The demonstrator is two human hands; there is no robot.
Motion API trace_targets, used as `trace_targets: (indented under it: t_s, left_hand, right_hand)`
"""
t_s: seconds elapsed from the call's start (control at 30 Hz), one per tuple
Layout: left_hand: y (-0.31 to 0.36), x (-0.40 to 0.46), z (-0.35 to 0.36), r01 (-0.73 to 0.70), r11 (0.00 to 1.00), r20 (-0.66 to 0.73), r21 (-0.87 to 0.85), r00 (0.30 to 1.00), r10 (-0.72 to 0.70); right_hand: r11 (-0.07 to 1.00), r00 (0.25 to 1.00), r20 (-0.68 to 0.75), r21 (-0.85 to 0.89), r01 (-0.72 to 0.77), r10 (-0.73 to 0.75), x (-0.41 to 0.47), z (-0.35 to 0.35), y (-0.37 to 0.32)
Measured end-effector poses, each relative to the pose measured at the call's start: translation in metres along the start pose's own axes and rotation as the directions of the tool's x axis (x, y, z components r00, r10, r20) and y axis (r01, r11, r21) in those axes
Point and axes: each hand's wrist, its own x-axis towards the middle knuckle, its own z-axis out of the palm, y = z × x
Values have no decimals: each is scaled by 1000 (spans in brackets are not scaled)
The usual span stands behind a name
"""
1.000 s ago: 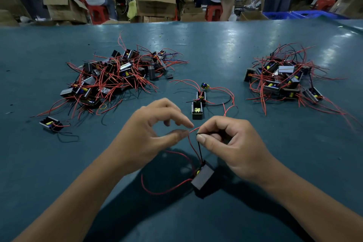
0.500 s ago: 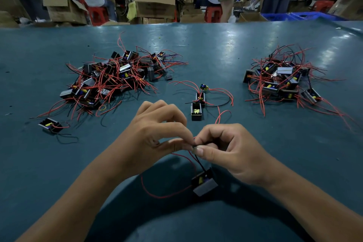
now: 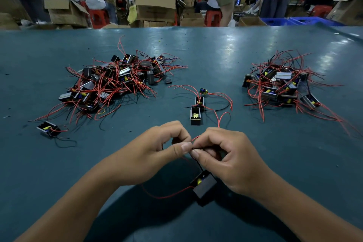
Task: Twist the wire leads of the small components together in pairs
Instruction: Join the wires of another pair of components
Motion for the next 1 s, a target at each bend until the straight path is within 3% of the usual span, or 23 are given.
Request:
trace_targets:
  t_s: [0.17, 0.27, 0.5, 0.7, 0.77, 0.87, 0.93, 1.0]
  left_hand:
    - [-1, 5, 10, 198, 927, -32, -318, 975, -219]
    - [1, 7, 15, 217, 892, -86, -395, 959, -272]
    - [4, 6, 16, 157, 987, -184, -45, 969, -163]
    - [9, 13, 36, 86, 994, -394, -72, 913, -108]
    - [7, 13, 32, 85, 995, -397, -54, 912, -99]
    - [5, 9, 17, 84, 990, -380, 115, 925, -34]
    - [3, 6, 7, 94, 953, -371, 287, 929, 20]
    - [2, 4, 1, 74, 897, -335, 436, 938, 86]
  right_hand:
    - [977, 989, -94, -193, 92, -112, -2, 7, -1]
    - [978, 980, -167, -195, 77, -111, -3, 9, 1]
    - [983, 950, -260, 107, -150, 173, -2, 11, 3]
    - [971, 938, -286, 195, -141, 194, -1, 11, -2]
    - [978, 938, -298, 162, -131, 175, 0, 8, 1]
    - [991, 940, -315, 72, -117, 134, 1, 0, 2]
    - [989, 962, -273, -146, -33, -8, 3, -5, 1]
    - [944, 982, -132, -316, 90, -138, 6, -14, 2]
